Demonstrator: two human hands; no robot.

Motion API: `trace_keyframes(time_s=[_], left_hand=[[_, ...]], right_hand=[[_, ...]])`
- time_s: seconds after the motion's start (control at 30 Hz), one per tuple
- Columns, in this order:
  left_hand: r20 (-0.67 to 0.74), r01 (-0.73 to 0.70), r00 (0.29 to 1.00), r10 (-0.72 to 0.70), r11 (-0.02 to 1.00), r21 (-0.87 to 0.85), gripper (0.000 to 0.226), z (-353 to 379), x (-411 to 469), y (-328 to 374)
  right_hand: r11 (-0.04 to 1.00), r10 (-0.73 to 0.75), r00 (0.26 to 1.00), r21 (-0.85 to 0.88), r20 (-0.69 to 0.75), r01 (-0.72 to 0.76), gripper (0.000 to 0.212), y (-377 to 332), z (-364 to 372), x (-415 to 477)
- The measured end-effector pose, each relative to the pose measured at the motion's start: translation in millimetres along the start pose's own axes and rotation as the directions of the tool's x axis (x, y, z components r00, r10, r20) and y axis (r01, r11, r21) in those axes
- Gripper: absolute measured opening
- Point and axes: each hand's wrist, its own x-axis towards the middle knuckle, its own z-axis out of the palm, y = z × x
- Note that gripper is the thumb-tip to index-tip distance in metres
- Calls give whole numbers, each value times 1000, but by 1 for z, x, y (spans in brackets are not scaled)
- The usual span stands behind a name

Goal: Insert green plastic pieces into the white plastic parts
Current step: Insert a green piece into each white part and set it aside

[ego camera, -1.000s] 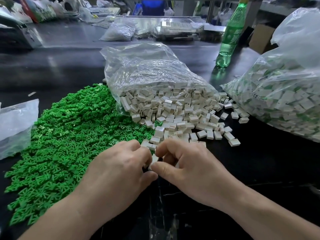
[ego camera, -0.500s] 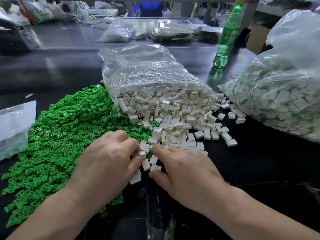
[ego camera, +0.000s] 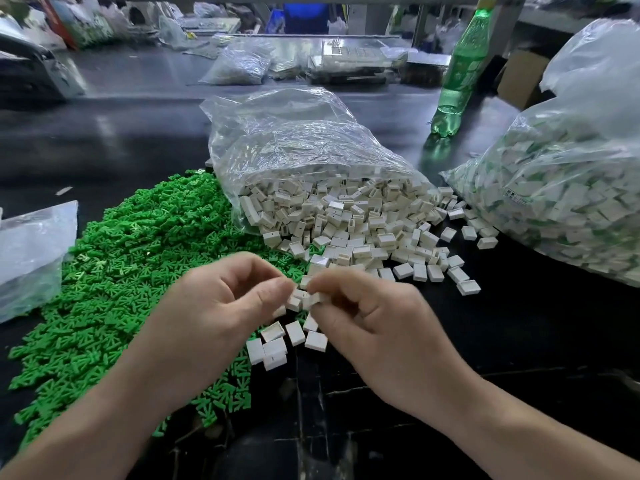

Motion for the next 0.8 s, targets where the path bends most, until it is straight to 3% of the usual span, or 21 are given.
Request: trace_keyframes(time_s=[0.03, 0.1, 0.13, 0.2, 0.27, 0.4, 0.57, 0.63, 0.7, 0.8], left_hand=[[-72, -25, 997, 40, 978, 206, 28, -3, 3, -6], [-101, 9, 992, 75, 763, 647, 45, -7, 8, -15], [-81, 56, 997, 7, 657, 752, 53, -7, 10, -20], [-39, 65, 998, -57, 577, 814, 52, -6, 13, -27], [-6, -14, 999, 31, 598, 802, 36, -4, 14, -28], [-35, -65, 991, 128, 701, 711, 5, 1, 13, -25], [-177, -96, 956, 234, 818, 568, 3, -1, 13, -24], [-237, -93, 954, 181, 936, 341, 4, -1, 11, -20], [-229, -69, 972, 63, 997, -18, 11, 2, 9, -15], [-105, -31, 994, -13, 913, -408, 7, 8, 5, -5]], right_hand=[[984, 101, 994, 140, 51, -108, 10, 0, -3, 1], [842, 257, 950, 442, 178, -310, 7, 0, -10, 4], [739, 307, 923, 552, 233, -385, 6, 1, -12, 6], [588, 361, 883, 662, 299, -465, 13, 0, -13, 10], [509, 397, 858, 699, 326, -502, 18, 0, -14, 13], [413, 397, 845, 752, 358, -513, 21, 2, -15, 14], [363, 366, 848, 780, 383, -509, 15, 5, -16, 14], [342, 348, 850, 790, 396, -508, 13, 5, -16, 14], [287, 330, 845, 808, 420, -514, 8, 6, -16, 14], [183, 296, 835, 830, 464, -527, 11, 6, -16, 14]])
